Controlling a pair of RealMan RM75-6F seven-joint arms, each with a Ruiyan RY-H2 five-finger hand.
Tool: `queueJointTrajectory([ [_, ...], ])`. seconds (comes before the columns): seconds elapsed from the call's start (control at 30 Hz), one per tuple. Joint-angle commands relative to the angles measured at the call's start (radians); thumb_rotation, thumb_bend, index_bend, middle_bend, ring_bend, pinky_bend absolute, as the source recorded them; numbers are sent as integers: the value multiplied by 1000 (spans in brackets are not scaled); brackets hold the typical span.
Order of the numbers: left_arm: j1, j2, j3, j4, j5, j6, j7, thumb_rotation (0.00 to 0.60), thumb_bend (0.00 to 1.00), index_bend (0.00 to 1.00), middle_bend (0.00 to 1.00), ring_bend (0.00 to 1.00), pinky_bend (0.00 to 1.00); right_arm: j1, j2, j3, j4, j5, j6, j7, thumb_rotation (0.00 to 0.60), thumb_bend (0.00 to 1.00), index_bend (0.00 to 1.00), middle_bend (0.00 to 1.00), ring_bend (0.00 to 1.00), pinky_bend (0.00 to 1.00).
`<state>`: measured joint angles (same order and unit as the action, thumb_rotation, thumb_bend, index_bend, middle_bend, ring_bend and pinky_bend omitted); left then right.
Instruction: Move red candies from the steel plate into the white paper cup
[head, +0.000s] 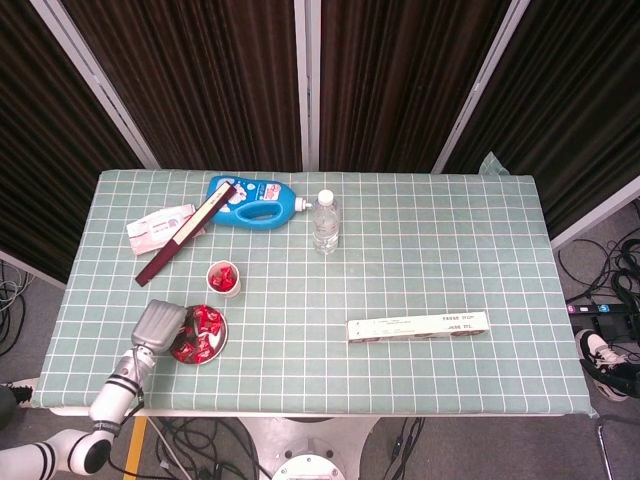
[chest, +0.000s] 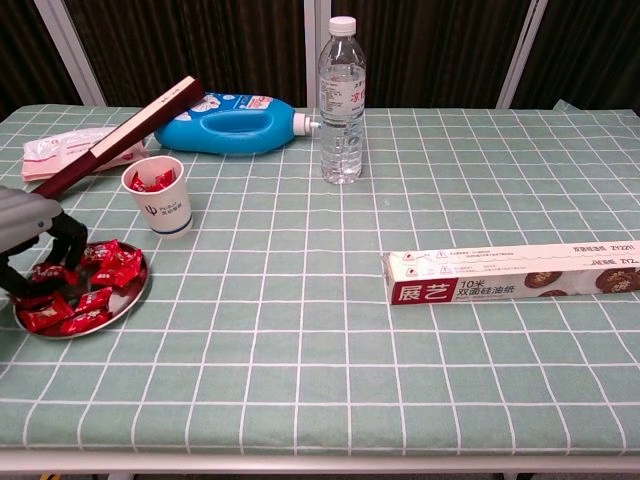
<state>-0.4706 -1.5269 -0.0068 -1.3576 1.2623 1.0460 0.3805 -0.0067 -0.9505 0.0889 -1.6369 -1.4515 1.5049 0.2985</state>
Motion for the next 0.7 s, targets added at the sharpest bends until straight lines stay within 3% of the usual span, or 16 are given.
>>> queueJointTrajectory([
  [0.03, -6, 46, -24, -68, 33, 31, -34, 600, 425, 657, 744, 960, 1000, 0, 0, 0, 2, 0, 1, 2, 600, 29, 0, 138, 0, 365],
  [0.2, -49, 105, -92, -163, 58, 38, -88, 600, 424, 657, 739, 960, 1000, -4, -3, -1, 9, -2, 6, 9, 600, 28, 0, 138, 0, 365],
  [0.43, -144, 93, -200, -149, 4, -17, -97, 600, 422, 638, 721, 960, 1000, -3, -7, -1, 19, 3, 2, 15, 600, 28, 0, 138, 0, 365],
  [0.7, -227, 39, -225, -70, -86, -111, -50, 600, 406, 573, 648, 948, 1000, -1, -10, 3, 31, 19, -10, 22, 600, 28, 0, 138, 0, 365],
])
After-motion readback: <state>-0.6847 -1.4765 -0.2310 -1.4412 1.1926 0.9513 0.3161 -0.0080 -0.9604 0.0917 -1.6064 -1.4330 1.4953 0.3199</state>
